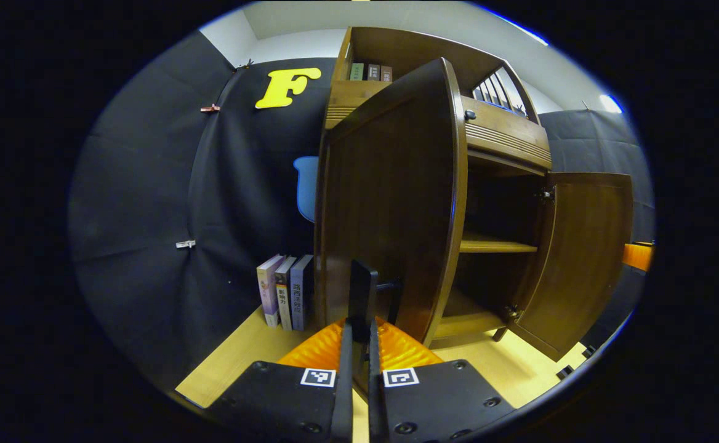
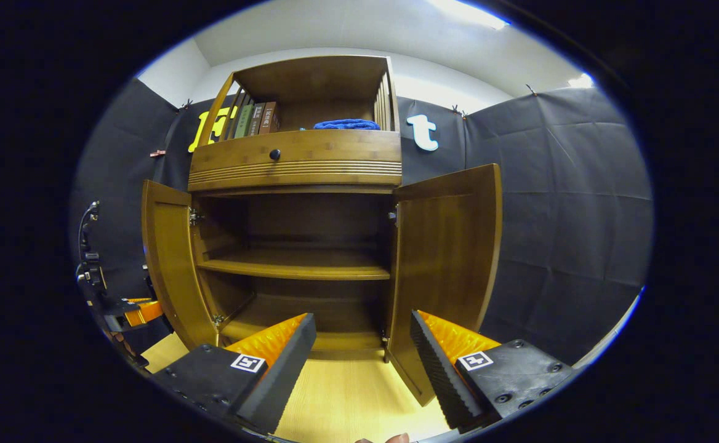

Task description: Open the right door of the double-door shoe cabinet with the right hand, and open the left door with the left hand.

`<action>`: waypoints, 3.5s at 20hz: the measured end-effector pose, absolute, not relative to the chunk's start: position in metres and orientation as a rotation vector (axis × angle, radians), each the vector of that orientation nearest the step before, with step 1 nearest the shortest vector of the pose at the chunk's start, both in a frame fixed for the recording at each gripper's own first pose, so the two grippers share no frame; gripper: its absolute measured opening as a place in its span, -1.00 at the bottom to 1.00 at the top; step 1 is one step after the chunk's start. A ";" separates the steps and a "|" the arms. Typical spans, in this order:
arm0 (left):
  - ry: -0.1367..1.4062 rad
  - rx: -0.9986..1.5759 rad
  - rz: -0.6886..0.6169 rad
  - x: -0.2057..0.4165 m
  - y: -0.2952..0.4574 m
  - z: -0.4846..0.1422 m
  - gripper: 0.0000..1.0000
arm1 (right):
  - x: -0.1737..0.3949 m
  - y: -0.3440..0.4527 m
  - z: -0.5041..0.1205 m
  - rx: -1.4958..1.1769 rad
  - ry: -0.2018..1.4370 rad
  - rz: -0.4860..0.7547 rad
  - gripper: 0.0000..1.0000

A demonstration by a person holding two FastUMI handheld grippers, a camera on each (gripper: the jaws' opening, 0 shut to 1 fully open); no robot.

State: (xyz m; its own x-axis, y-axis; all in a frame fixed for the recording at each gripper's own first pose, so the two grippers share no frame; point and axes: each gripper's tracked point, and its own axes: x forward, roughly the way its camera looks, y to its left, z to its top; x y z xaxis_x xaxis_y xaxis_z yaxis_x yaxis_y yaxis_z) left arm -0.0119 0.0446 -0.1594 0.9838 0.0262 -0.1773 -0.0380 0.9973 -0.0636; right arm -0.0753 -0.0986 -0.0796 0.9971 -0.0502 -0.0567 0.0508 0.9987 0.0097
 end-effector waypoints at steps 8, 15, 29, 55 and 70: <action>0.149 -0.073 0.083 -0.022 0.086 -0.152 -0.80 | -0.080 -0.070 -0.081 -0.014 0.055 -0.019 0.96; 0.142 -0.059 0.131 -0.026 0.124 -0.148 -0.83 | -0.077 -0.053 -0.081 -0.008 0.057 -0.005 0.96; 0.095 0.008 0.106 -0.069 0.118 -0.122 -0.74 | -0.046 -0.025 -0.065 -0.023 -0.012 0.003 0.90; 0.081 0.005 -0.100 -0.081 -0.015 -0.101 1.00 | -0.024 0.037 -0.063 -0.037 0.014 0.139 0.95; 0.095 -0.021 -0.090 -0.083 -0.020 -0.105 0.96 | -0.028 0.045 -0.061 -0.039 0.014 0.167 0.96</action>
